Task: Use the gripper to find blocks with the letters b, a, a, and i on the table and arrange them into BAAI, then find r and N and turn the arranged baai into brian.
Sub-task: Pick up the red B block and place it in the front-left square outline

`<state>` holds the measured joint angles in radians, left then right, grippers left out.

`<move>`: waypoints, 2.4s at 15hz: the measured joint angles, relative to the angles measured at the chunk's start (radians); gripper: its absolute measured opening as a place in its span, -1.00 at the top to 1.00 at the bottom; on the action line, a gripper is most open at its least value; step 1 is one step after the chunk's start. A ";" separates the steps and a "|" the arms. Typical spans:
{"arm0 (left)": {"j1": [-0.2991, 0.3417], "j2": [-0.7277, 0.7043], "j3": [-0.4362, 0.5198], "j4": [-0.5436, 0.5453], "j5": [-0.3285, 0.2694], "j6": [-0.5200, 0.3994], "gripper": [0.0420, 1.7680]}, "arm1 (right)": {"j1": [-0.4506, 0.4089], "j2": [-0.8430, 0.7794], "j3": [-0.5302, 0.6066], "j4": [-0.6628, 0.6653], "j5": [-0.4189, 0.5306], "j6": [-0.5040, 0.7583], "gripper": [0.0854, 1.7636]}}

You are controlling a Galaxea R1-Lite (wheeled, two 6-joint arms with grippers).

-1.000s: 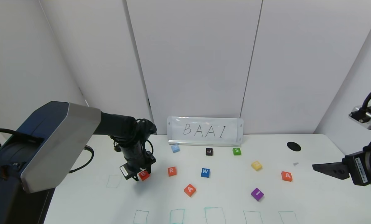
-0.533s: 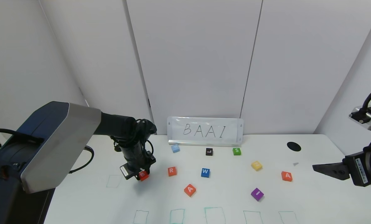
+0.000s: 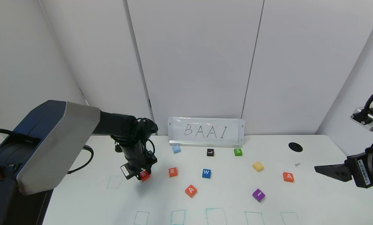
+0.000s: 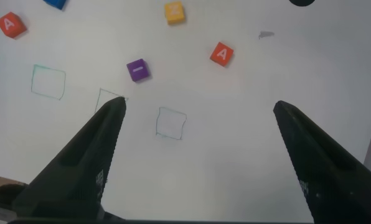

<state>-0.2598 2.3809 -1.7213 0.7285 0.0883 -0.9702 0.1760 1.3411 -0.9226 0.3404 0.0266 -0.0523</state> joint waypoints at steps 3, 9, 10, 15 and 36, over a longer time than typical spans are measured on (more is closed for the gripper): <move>-0.015 -0.050 0.064 0.003 -0.007 0.073 0.46 | 0.000 -0.003 0.000 0.001 0.000 -0.001 -0.94; -0.051 -0.195 0.264 -0.012 -0.060 0.294 0.46 | 0.007 -0.007 0.006 0.001 0.000 -0.001 -0.94; -0.060 -0.218 0.299 -0.027 -0.067 0.317 0.46 | 0.008 -0.007 0.006 0.000 -0.001 -0.001 -0.94; -0.108 -0.304 0.519 -0.217 -0.036 0.392 0.46 | 0.008 -0.012 0.007 0.000 -0.001 -0.001 -0.94; -0.185 -0.342 0.850 -0.524 0.013 0.560 0.46 | 0.008 -0.020 0.012 0.000 -0.001 -0.010 -0.94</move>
<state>-0.4449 2.0387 -0.8711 0.2049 0.1017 -0.4106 0.1840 1.3211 -0.9102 0.3404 0.0253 -0.0619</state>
